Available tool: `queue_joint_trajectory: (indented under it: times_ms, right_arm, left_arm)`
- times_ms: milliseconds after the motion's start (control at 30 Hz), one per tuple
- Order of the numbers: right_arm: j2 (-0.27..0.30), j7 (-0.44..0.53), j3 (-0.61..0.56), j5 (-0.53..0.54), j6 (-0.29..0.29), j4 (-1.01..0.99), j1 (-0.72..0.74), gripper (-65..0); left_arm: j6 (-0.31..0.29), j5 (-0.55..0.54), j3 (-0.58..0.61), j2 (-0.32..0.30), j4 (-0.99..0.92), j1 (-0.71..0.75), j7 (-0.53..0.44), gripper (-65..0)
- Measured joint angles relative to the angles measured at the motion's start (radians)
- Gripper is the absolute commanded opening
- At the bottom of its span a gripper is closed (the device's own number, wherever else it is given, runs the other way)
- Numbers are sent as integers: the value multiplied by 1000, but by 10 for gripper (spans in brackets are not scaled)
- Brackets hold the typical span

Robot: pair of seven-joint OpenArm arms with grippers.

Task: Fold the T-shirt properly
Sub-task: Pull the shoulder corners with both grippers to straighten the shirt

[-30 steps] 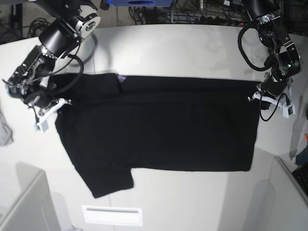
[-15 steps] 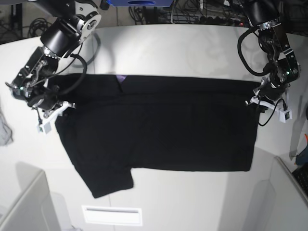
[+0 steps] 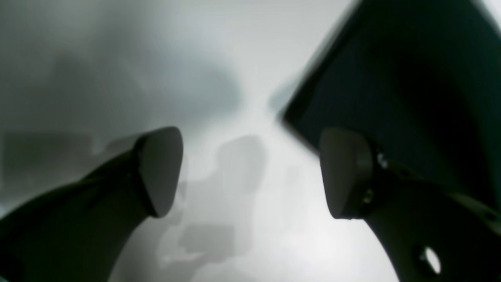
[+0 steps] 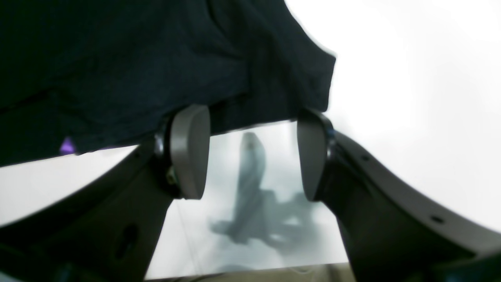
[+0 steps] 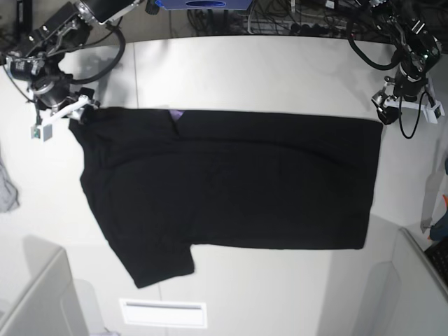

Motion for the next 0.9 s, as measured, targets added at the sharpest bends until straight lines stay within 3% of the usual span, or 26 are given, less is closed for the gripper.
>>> queue_joint_trajectory:
  times_ms: [67,133,267,400,467,600,800,833,900]
  right_arm:
    - [-6,2,67,135,3,-61,-21,-321]
    - [-3,12,129,189,-2,-144,-24,-321]
    - [2,3,190,178,-6,-259,-5,-321]
    - [2,98,177,194,-6,-300,16,-323]
    - [3,126,175,195,-14,-320,28,-323]
    - [5,171,178,207,-77,-382,41,-323]
    - [29,220,176,226,-80,-443,53,-339]
    - [29,223,179,225,-80,-443,53,-374]
    - [28,220,182,205,-81,-443,52,-507]
  left_arm:
    - [-89,-23,-5,-14,-35,-23,-31,-133]
    - [-95,-20,-4,-21,-87,-56,-36,-133]
    - [-95,-3,-2,-12,-169,-87,-27,-135]
    - [-94,-2,11,-25,-182,-121,-28,-140]
    - [-95,-3,48,-27,-194,-125,-32,-207]
    - [-101,-20,68,-25,-242,-137,-48,-413]
    - [-98,-21,68,-28,-254,-136,-47,-601]
    - [-98,-21,69,-32,-257,-135,-46,-648]
    - [-99,-21,70,-42,-259,-133,-39,-650]
